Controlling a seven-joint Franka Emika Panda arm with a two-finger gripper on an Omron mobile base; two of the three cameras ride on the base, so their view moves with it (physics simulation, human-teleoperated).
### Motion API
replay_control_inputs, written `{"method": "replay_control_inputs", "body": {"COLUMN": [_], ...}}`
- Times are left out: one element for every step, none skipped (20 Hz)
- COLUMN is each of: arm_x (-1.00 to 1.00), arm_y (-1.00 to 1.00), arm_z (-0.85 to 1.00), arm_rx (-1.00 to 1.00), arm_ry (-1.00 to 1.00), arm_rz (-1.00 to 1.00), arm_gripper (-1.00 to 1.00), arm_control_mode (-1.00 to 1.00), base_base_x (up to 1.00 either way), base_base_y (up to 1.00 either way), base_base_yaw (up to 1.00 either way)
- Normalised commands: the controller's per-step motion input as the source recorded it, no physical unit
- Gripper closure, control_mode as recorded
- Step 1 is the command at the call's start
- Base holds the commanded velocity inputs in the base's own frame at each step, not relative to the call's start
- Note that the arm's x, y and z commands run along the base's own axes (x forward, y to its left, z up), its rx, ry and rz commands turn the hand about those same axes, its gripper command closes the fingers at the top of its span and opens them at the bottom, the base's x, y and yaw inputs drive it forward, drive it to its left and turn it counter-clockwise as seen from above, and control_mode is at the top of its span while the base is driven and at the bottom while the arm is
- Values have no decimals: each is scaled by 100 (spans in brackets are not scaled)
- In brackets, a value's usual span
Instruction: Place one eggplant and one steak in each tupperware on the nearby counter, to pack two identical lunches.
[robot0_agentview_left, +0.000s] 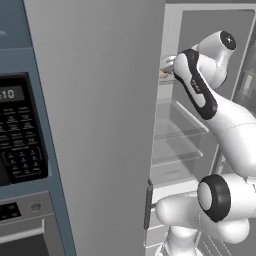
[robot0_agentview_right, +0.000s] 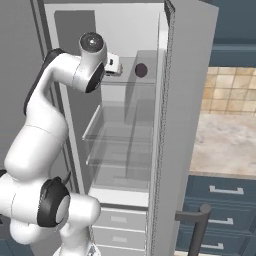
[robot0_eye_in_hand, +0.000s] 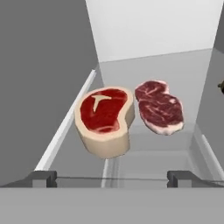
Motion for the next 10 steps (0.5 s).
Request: {"method": "replay_control_inputs", "body": {"arm_x": [47,74,50,49,56,64,58,38,1,0], "arm_y": [0,-21,-7,0,0,0,0,2,18,29], "arm_z": [0,0,0,0,0,0,0,-5,-14,-12], "arm_rx": [-3,0,0,0,0,0,0,0,0,0], "arm_ry": [0,0,0,3,4,5,7,13,13,12], "arm_rz": [0,0,0,0,0,0,0,0,6,12], "arm_gripper": [-100,-100,-100,-100,-100,-100,-100,-100,-100,-100], "arm_control_mode": [-100,-100,-100,-100,-100,-100,-100,-100,-100,-100], "base_base_x": [0,0,0,0,0,0,0,0,0,0], "base_base_y": [0,0,0,0,0,0,0,0,0,0], "base_base_yaw": [0,0,0,0,0,0,0,0,0,0]}}
